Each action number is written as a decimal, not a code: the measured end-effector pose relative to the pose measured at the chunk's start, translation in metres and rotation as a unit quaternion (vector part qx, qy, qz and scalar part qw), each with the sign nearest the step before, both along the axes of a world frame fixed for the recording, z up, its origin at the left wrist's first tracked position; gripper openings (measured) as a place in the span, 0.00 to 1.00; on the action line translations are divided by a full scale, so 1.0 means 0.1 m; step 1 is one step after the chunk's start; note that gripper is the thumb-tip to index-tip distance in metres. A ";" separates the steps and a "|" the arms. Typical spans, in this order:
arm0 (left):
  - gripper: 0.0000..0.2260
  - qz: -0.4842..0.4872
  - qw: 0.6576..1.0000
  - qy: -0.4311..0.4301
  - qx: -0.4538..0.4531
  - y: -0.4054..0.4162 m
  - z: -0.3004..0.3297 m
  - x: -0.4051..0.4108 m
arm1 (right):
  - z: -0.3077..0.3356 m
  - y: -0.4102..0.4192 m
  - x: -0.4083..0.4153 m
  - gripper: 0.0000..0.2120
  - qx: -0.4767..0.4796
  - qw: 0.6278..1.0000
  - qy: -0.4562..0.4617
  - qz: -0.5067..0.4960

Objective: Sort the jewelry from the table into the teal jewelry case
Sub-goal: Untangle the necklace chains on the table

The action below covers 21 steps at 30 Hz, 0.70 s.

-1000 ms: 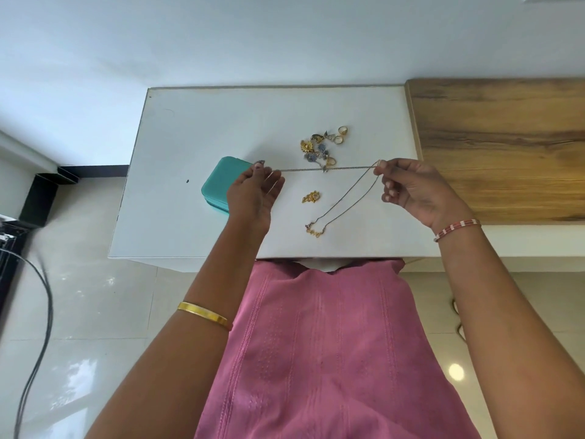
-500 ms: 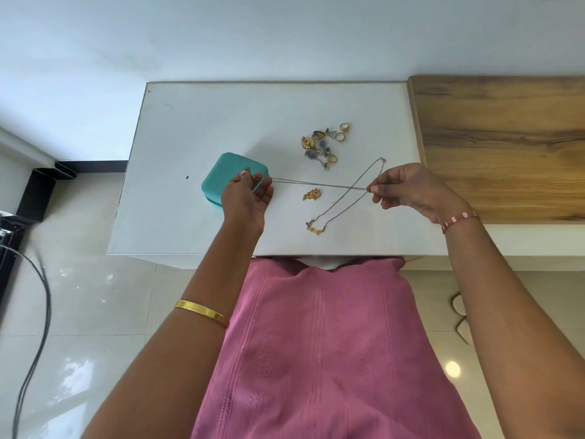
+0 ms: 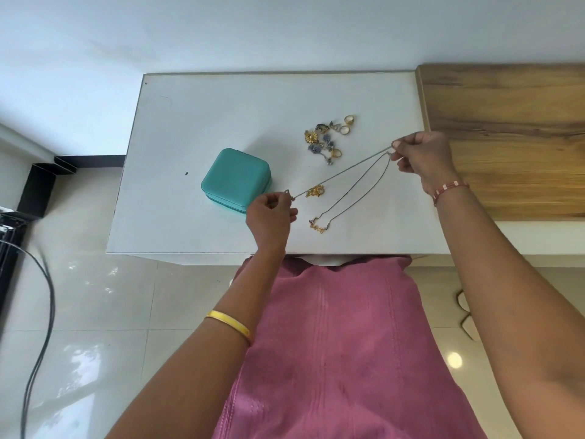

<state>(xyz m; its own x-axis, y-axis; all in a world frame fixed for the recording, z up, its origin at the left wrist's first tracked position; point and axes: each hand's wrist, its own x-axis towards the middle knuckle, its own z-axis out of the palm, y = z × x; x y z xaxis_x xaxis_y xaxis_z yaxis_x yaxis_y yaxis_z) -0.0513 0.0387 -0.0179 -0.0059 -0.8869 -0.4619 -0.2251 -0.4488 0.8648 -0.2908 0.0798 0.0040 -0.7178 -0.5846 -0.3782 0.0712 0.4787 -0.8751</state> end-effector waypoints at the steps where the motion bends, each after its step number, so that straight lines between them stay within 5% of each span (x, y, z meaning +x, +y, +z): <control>1: 0.05 -0.012 1.000 -0.013 0.005 0.02 -0.02 -0.01 | -0.03 -0.04 -0.03 0.12 0.006 1.000 0.018 -0.001; 11: 0.05 -0.174 0.963 -0.205 0.000 0.06 -0.21 0.01 | -0.36 -0.25 -0.15 0.06 0.076 0.975 0.192 0.084; 21: 0.05 -0.175 0.954 -0.243 -0.013 0.05 -0.29 0.00 | -0.49 -0.37 -0.17 0.06 0.147 0.931 0.292 0.160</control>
<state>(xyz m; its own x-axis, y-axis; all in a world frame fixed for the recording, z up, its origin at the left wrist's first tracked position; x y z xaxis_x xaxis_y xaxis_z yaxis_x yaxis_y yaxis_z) -0.0509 0.0441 -0.0470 -0.0951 -0.8814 -0.4626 -0.7346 -0.2515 0.6302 -0.3081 0.0426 -0.0447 -0.6573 -0.7376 -0.1548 -0.5644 0.6178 -0.5475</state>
